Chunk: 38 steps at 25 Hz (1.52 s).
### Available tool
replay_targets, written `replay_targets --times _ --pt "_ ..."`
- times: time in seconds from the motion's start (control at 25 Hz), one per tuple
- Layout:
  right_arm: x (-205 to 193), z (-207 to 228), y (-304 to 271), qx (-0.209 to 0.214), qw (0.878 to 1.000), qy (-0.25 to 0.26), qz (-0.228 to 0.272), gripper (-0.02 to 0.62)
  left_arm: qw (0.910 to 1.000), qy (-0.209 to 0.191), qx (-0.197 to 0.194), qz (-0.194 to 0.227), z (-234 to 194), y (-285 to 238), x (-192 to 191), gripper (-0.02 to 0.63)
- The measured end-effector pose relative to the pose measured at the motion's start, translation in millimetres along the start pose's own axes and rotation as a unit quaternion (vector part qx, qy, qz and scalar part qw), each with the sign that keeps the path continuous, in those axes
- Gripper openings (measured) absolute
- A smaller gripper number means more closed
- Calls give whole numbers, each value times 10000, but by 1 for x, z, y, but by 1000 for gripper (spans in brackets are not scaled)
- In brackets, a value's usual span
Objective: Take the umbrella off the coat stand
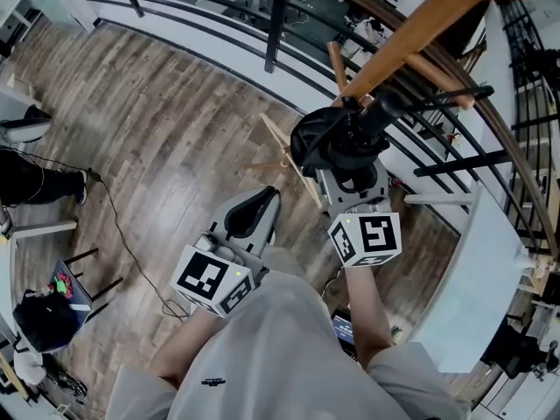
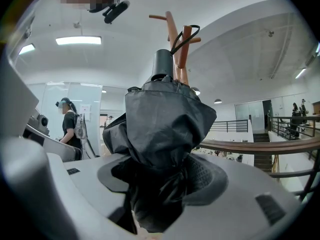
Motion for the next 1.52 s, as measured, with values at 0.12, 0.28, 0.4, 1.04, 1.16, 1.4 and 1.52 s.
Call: replay_targets --times 0.12,0.28,0.4,1.04,1.16,1.4,1.52 --pt "6 1 5 -15 10000 -1 32 296 10000 -57 -55 29 4 2 3 41" --pt "15 7 15 -41 9999 -40 101 296 9999 -111 -107 61 13 2 6 41" --pt "19 13 19 -70 9999 -26 140 296 9998 -110 -146 88 18 -2 8 41" --pt "25 9 64 7 9998 -27 194 296 9992 -214 -315 128 24 6 12 41" --pt "20 5 77 2 9999 -23 108 296 9991 -191 -362 68 20 10 7 41" --pt "12 6 106 -39 9995 -260 176 295 9981 -307 -525 -32 24 11 0 41" --pt "11 6 121 -43 9990 -377 218 295 9972 -372 -633 -120 29 11 -4 41"
Point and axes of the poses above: the fingertips, and each gripper's own axes: y backward along the fingers, z to its right, x out of its top, the point moved 5 cm from there along y, backward along the fingers, and after that the axes turned 15 degrees about y, right-handed, at the moved point
